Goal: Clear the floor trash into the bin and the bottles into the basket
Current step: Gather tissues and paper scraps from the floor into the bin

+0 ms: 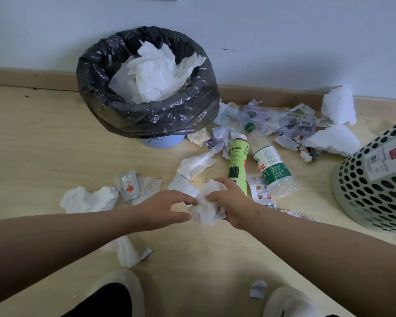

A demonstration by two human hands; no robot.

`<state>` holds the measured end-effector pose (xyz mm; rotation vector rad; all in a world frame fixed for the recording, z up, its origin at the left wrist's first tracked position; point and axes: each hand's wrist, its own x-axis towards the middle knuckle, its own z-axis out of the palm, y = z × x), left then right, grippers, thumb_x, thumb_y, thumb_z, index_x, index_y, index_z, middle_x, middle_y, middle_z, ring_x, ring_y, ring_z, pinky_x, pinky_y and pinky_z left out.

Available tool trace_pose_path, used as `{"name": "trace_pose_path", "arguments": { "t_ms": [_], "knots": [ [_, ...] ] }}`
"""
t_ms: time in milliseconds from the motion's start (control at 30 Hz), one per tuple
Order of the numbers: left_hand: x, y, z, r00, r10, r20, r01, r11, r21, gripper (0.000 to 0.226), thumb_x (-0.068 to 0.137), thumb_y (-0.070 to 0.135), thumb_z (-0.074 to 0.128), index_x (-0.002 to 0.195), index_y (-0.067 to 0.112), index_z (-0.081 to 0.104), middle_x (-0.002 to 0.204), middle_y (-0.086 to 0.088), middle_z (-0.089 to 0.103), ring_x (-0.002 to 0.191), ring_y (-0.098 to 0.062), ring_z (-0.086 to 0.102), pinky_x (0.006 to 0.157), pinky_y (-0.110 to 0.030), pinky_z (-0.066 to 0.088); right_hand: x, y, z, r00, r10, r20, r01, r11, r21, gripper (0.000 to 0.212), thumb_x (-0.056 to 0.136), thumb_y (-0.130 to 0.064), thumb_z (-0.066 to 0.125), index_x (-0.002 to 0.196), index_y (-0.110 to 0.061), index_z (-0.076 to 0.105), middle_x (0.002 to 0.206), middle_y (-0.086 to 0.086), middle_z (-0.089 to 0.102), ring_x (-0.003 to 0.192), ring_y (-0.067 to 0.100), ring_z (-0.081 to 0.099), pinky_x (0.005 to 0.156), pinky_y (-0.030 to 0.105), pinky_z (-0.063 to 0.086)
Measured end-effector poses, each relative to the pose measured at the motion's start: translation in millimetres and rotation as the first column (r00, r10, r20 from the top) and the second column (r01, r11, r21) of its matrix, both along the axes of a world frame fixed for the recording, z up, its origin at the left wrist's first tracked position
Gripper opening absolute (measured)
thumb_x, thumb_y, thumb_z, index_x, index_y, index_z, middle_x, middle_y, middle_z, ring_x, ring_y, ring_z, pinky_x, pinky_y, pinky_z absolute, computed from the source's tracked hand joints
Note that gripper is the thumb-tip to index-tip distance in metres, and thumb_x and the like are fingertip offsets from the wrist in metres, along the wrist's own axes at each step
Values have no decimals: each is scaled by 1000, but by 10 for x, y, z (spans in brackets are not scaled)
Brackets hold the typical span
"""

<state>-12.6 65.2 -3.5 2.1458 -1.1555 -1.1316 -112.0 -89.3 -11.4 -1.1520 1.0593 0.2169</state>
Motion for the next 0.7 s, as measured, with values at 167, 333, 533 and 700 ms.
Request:
{"name": "trace_pose_path", "arguments": {
  "t_ms": [167,333,533,700],
  "knots": [
    [355,579,-229,918,110,381,-147,987,69,17,90,16,56,101,20,69,102,6,67,92,-7,58,77,-16,40,18,151,-87,976,202,-82,-213,964,-161,44,82,-4,55,114,-33,47,105,5,42,97,26,46,74,34,46],
    [568,1073,-412,530,456,715,-621,783,-39,47,71,10,73,115,23,61,134,-9,48,126,-36,40,92,-55,37,-17,282,-170,947,307,-92,-318,937,-145,39,83,-6,56,111,-32,47,103,2,47,83,17,49,64,28,45],
    [768,1048,-530,623,677,392,-782,539,312,64,82,27,67,139,17,39,137,-20,41,122,-39,45,103,-41,38,-19,309,-220,933,344,-107,-357,921,-155,42,84,-5,56,118,-27,46,107,4,48,82,16,49,59,24,43],
    [504,793,-456,789,554,266,-610,758,230,57,76,20,75,128,16,51,122,-14,53,110,-30,53,87,-29,40,6,299,-229,929,352,-113,-367,916,-161,41,84,-6,57,119,-24,47,108,5,51,88,19,50,59,24,43]
  ]
}}
